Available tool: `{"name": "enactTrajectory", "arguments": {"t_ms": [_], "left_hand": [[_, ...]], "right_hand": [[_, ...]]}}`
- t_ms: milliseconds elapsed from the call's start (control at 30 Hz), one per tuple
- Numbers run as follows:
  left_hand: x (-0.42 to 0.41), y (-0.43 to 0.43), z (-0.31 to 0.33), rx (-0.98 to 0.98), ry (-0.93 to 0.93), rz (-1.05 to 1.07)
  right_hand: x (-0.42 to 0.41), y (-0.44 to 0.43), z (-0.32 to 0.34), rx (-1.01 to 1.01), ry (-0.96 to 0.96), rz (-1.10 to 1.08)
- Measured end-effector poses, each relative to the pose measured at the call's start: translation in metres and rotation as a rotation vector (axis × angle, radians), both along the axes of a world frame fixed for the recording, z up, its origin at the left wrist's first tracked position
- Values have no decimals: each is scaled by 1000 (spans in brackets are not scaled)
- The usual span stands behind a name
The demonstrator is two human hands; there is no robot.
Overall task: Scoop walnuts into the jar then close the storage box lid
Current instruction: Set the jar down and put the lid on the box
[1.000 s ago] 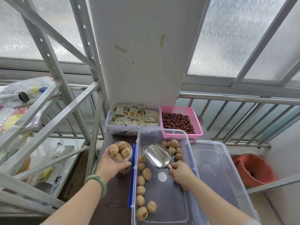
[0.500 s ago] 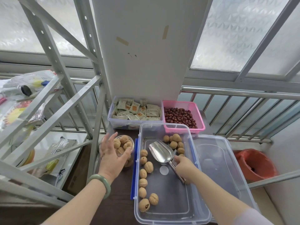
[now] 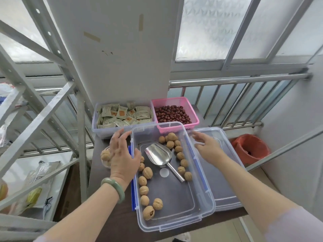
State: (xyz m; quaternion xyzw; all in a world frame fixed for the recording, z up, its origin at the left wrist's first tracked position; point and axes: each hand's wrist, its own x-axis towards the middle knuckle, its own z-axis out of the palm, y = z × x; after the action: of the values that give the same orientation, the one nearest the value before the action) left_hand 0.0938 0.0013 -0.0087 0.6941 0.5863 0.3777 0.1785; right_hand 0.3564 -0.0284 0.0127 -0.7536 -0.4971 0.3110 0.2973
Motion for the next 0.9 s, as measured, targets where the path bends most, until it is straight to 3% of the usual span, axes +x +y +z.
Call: {"name": "enactTrajectory", "arguments": {"t_ms": [233,367,633,900], "left_hand": [[93,-21,7,-43,-29,-306],[164,-38,7,-149,3,-369],[275,-65,-32,-569,126,-247],[308,-67,-66,-867,209,-14]], "right_hand": [[96,-46,-19,-44,-32,-181],[153,-66,-37,-113,33,-272],[224,-82,-79,-269,135,-253],[234,-64,-123,-431,255,-171]]}}
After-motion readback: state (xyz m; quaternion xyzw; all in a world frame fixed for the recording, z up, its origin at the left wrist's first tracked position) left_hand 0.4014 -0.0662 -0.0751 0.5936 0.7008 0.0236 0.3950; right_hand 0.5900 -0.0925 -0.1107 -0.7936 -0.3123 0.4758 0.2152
